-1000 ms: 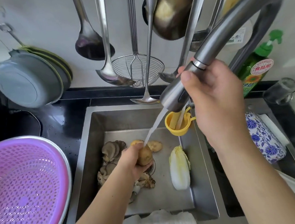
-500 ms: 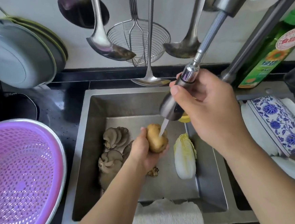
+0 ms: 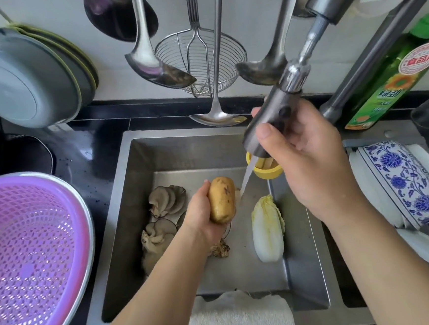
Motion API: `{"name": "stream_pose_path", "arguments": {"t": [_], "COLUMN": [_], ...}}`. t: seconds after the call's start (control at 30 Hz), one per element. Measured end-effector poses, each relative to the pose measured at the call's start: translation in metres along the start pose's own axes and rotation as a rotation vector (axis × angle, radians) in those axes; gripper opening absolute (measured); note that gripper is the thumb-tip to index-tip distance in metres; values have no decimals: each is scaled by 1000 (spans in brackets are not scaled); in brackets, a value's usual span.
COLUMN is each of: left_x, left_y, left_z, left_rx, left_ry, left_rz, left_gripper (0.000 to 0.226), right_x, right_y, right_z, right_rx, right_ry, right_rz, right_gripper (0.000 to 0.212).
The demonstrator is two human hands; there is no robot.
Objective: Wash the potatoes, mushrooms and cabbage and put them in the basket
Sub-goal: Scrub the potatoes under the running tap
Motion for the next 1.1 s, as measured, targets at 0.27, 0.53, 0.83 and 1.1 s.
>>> {"name": "stream_pose_path", "arguments": {"t": [0.27,0.53,0.83,1.1], "left_x": [10,25,24,51], "left_y": [15,6,11,-27], "left_z": [10,24,28,29], "left_rx": [-39,-124,-212,-193], "left_ry": [-20,85,214,273], "left_rz": [-47,-45,83,26], "left_gripper": [34,24,35,41], "right_x": [-6,7,15,50], "right_y": [-4,7,94,106], "right_z": [-15,17,101,90], "right_rx": [-89,-354,-101,-433], "right_ry": [-41,131,883,948], "right_rz": [-14,126,-27,-30], "right_gripper": [29,33,29,33]}}
Point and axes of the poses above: each hand's wrist, its own x-axis away from the middle knuckle, its own y-axis out of the palm, z = x × y, the point moved 2 cm from there along -x, towards the middle knuckle, and after that the axes turned 2 degrees about z, right-handed, at the moved point
